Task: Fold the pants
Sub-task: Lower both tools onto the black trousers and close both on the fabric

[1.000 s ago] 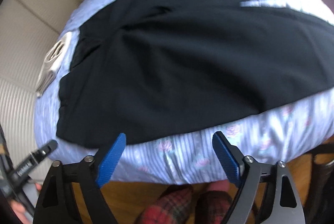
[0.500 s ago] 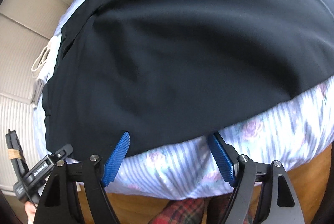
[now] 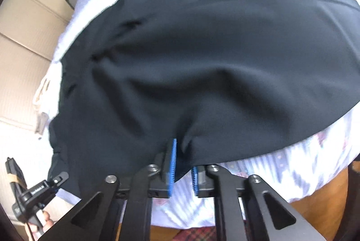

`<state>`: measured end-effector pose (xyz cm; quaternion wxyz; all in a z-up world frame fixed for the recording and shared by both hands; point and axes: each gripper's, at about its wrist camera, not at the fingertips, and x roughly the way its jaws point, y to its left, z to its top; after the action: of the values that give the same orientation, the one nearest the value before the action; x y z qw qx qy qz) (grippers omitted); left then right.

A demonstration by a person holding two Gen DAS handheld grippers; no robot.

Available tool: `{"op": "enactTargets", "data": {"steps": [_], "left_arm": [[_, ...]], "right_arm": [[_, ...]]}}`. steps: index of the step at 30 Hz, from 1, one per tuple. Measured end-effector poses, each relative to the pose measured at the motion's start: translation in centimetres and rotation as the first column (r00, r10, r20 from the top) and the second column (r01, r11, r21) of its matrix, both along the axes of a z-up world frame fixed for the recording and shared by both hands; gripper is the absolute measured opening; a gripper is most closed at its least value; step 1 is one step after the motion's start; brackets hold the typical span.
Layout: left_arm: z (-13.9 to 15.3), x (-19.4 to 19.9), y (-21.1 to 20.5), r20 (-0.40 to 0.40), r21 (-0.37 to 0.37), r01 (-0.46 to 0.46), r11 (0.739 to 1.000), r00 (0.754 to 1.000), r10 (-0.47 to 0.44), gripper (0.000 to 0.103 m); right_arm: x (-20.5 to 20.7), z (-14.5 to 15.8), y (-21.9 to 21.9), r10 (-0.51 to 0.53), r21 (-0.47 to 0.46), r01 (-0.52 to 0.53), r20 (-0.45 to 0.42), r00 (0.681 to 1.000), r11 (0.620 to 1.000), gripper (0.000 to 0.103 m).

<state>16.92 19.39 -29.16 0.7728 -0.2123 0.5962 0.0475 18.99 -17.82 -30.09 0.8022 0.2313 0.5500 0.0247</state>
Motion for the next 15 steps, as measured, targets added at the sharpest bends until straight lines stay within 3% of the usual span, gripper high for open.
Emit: {"op": "enactTargets", "data": {"steps": [8, 15], "left_arm": [[9.8, 1.5, 0.1, 0.132, -0.001, 0.044, 0.999, 0.990, -0.043, 0.011], [16.3, 8.2, 1.8, 0.257, 0.013, 0.044, 0.999, 0.965, -0.046, 0.010]], "right_arm": [[2.9, 11.3, 0.5, 0.035, -0.034, -0.030, 0.176, 0.984, 0.999, 0.011], [7.6, 17.2, 1.8, 0.051, -0.075, -0.033, 0.247, 0.968, 0.997, 0.009]]}}
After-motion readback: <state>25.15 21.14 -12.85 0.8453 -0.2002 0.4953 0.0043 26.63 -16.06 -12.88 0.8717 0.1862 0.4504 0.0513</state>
